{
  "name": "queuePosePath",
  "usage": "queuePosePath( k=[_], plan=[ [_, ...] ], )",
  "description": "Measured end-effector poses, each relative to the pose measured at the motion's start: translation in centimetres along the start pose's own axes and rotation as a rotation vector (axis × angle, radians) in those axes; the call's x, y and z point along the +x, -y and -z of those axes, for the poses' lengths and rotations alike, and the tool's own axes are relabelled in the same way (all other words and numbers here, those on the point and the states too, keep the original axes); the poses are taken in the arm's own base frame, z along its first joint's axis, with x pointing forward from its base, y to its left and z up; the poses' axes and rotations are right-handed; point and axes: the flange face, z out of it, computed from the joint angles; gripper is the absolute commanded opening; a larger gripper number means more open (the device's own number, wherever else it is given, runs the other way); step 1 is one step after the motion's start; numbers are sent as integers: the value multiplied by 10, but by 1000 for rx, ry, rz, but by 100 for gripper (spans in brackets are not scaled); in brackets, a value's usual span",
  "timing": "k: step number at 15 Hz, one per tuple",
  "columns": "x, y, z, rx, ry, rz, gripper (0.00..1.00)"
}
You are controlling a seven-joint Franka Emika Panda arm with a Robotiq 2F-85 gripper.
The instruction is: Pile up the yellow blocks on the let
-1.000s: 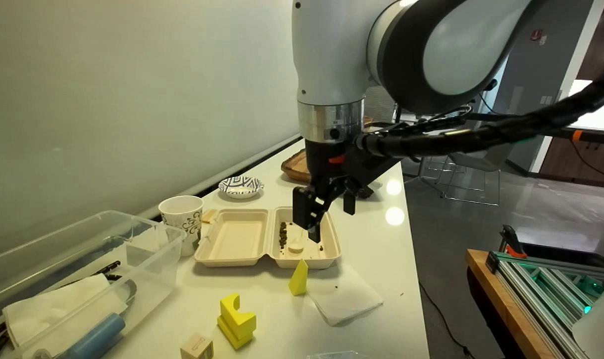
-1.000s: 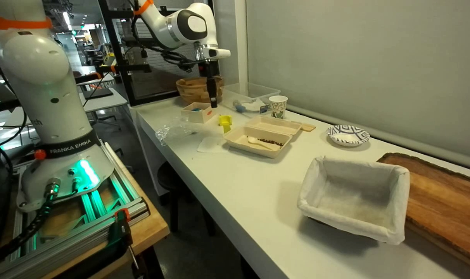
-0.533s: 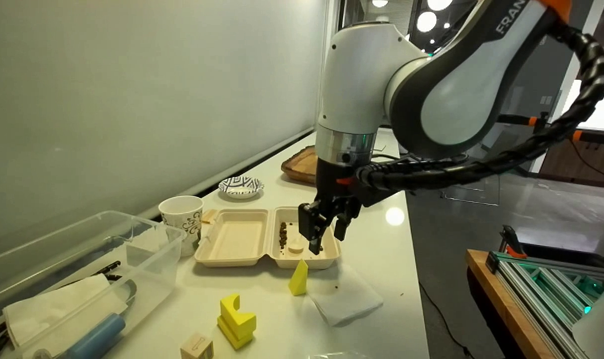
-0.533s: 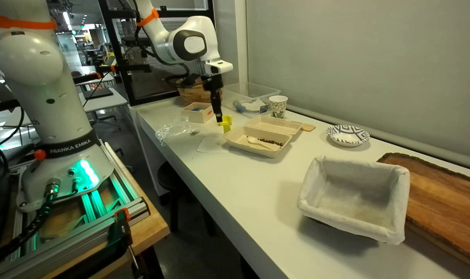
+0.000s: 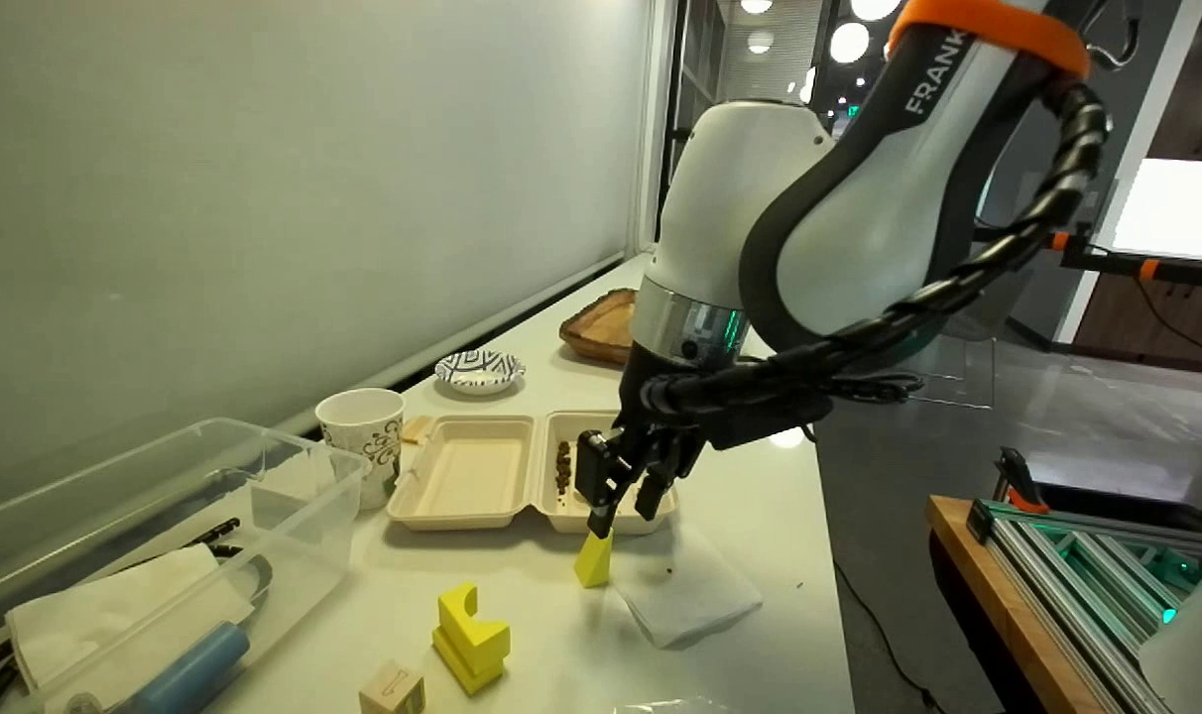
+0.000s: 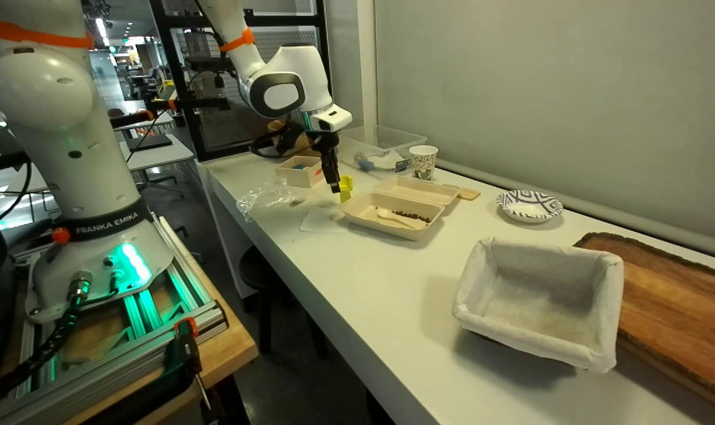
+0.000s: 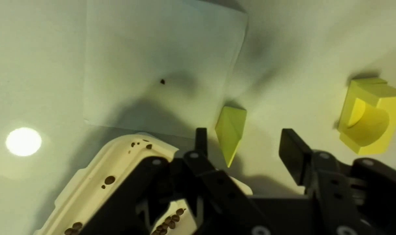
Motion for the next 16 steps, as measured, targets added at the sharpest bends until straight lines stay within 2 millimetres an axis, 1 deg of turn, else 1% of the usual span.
queuePosePath(
  k=[1,2,3,4,5,6,9,10,11,12,13,14,16],
  plan=[
    [0,3,-1,10,-1,1,49],
    [0,5,-2,17,-2,2,50],
    [2,5,-3,19,-1,0,44],
    [4,3,-4,18,-1,-6,43],
    [6,1,-6,16,0,-13,37],
    [8,-2,-8,13,1,-21,40],
    [15,-8,-13,5,2,-41,35],
    [16,-10,-14,4,3,-46,31],
    [18,-11,-16,3,4,-53,22],
    [20,-12,-18,3,6,-58,18],
    [21,-13,-20,3,8,-62,6],
    [22,-13,-22,3,11,-64,1],
    [23,-13,-26,3,16,-69,0]
  ],
)
